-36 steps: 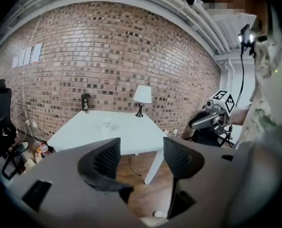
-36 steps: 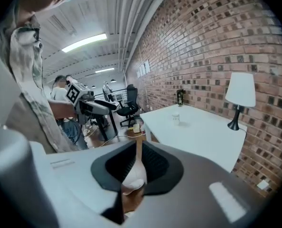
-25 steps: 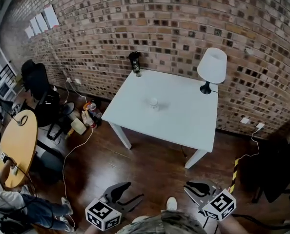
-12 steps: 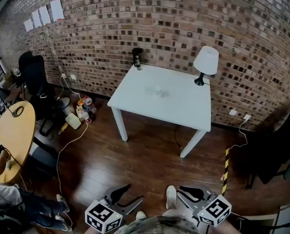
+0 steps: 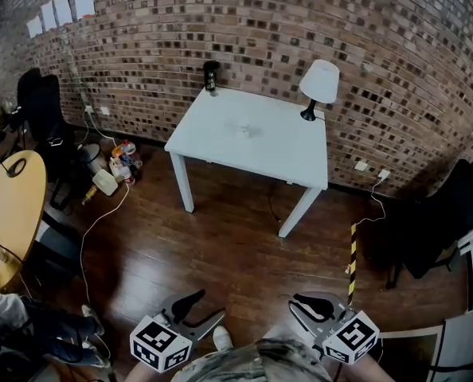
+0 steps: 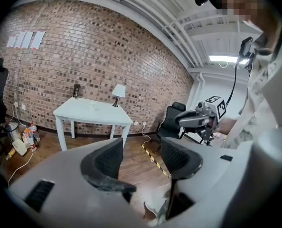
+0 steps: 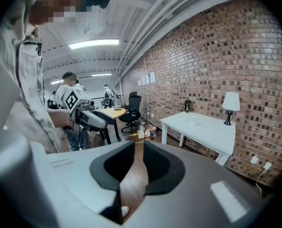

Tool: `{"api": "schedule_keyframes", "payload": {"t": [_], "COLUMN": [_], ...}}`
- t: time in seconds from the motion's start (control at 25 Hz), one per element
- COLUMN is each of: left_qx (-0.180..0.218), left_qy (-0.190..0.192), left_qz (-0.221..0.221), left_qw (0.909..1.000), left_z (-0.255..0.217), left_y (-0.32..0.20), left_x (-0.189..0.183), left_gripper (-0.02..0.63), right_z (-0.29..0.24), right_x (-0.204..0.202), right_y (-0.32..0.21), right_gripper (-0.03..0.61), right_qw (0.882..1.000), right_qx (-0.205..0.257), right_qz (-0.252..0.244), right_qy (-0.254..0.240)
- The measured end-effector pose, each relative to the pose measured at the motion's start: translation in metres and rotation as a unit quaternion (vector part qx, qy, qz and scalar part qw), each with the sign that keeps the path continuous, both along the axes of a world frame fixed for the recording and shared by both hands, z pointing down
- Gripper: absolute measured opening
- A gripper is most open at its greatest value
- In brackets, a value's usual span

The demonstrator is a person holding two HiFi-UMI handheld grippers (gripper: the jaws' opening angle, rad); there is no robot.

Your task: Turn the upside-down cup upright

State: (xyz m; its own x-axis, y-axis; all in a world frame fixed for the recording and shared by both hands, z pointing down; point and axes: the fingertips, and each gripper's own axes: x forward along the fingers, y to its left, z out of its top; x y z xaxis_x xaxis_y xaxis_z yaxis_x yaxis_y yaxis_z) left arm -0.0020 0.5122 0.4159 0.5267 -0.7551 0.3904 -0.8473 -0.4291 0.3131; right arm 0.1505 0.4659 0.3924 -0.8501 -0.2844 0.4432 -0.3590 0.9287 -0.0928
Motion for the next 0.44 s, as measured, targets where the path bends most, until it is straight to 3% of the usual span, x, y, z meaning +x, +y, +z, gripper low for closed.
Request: {"api": "schedule_keyframes", "payload": {"t": [0.2, 0.44], "left_qx": [-0.003, -0.007], "left_qy": [0.006, -0.010], "left_qz": [0.002, 0.023], "left_qw": [1.0000, 0.9997], "left_z": [-0.003, -0.007], "left_y": [0.010, 0.010], "left_x": [0.023, 0.082], "left_gripper": [0.254, 0.255], "right_z": [-0.011, -0.015], "right_x": [0.008, 0.059], "right_y": [0.013, 0.028], "right_gripper": [0.054, 0.051], "right_qw": [1.000, 1.000], "right_qx": [0.014, 0.004], "right_qz": [-0.010, -0.007], "right_qy": [-0.004, -0.002]}}
